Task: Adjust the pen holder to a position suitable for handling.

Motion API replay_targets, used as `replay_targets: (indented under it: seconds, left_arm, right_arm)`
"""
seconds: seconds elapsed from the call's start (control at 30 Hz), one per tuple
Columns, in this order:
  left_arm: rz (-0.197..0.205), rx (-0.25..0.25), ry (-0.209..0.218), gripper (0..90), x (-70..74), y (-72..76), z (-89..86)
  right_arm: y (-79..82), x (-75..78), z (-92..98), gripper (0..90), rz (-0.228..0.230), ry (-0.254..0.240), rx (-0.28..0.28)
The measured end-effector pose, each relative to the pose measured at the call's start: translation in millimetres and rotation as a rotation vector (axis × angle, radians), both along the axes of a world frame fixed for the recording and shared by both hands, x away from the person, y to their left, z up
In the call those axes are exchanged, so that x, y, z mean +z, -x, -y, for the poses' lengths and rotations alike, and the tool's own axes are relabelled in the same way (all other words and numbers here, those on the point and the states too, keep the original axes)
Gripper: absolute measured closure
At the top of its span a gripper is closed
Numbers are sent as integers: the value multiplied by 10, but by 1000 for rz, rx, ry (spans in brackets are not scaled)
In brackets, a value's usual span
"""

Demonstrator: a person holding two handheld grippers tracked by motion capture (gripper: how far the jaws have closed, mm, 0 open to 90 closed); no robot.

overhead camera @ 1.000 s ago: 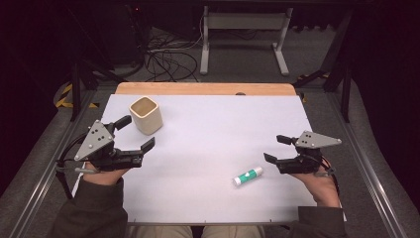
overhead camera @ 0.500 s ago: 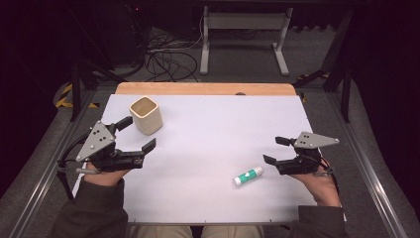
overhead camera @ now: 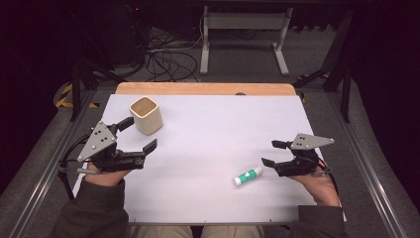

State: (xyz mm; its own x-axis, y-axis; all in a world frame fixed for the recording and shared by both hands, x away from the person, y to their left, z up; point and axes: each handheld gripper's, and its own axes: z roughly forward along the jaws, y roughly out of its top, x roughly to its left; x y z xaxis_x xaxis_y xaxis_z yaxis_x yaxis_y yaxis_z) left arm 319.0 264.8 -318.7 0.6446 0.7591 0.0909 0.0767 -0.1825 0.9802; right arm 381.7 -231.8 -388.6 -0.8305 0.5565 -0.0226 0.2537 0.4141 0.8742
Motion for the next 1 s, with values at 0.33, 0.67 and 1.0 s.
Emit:
replay_targets:
  seconds: [0.33, 0.67, 1.0]
  left_arm:
    - [-3, -4, -3, 77, -8, -3, 14]
    - [-3, -6, -5, 77, -11, -4, 19]
    - [-5, -10, -6, 78, -12, -2, 23]
  right_arm:
    - [-22, -69, -40, 294, -40, 33, 51]
    - [-38, -145, -85, 321, -66, 73, 103]
    - [-71, -271, -115, 362, -84, 117, 136]
